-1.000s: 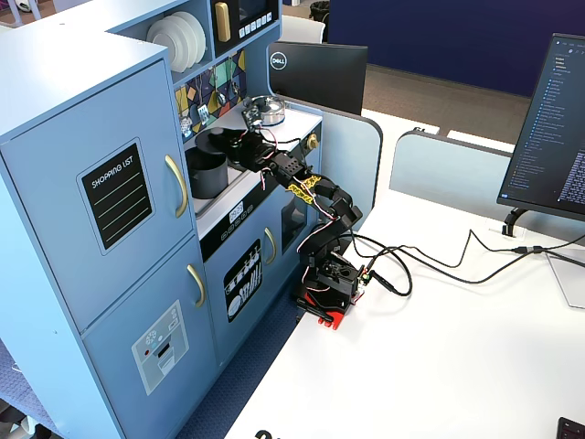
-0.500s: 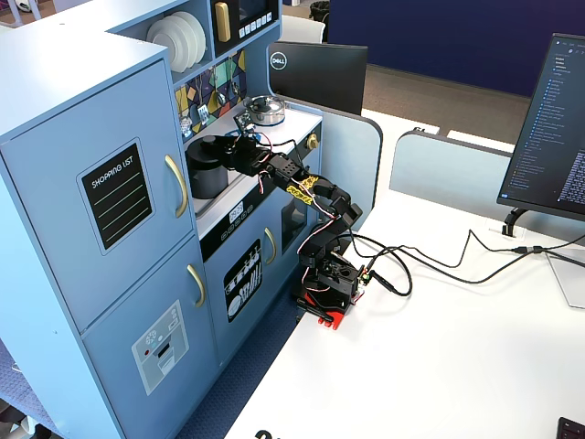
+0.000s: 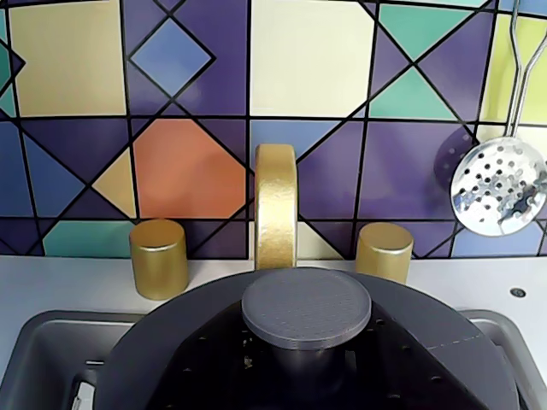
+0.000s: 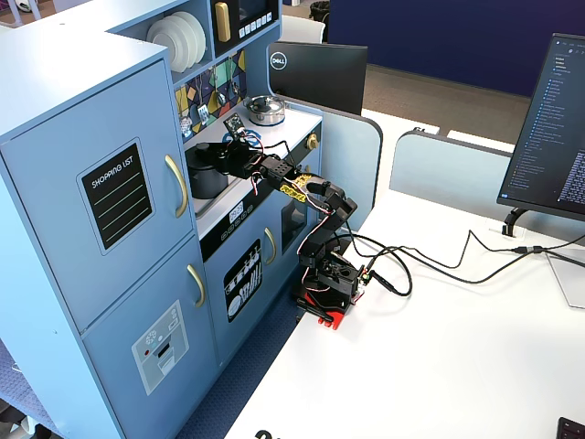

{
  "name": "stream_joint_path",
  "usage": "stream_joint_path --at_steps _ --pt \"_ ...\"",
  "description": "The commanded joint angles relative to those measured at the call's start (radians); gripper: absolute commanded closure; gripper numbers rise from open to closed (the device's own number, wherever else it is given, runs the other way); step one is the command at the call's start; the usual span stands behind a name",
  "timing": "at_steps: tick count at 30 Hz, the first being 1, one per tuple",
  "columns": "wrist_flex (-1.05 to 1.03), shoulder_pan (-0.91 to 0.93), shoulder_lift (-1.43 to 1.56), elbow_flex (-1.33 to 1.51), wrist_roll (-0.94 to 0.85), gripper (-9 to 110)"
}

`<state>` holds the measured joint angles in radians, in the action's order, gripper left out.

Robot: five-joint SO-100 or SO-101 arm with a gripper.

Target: Pick up the lid from the counter and put it on the gray recipient

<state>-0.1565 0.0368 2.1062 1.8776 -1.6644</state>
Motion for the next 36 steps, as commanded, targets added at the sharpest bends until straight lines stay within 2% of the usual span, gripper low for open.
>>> stream_joint_path --at_steps 1,24,26,28,32,36 --pt "0.040 0.009 0.008 -0.064 -0.005 102" --pt "0.035 0.025 0.025 0.058 -0.014 102" --pt "0.029 0.031 0.026 0.058 -0.003 88" --pt "0.025 0.041 0.032 0.057 -0.006 79" --pt "0.026 0.055 0.054 0.046 -0.014 70" --pt "0.026 0.038 0.097 0.008 -0.018 69"
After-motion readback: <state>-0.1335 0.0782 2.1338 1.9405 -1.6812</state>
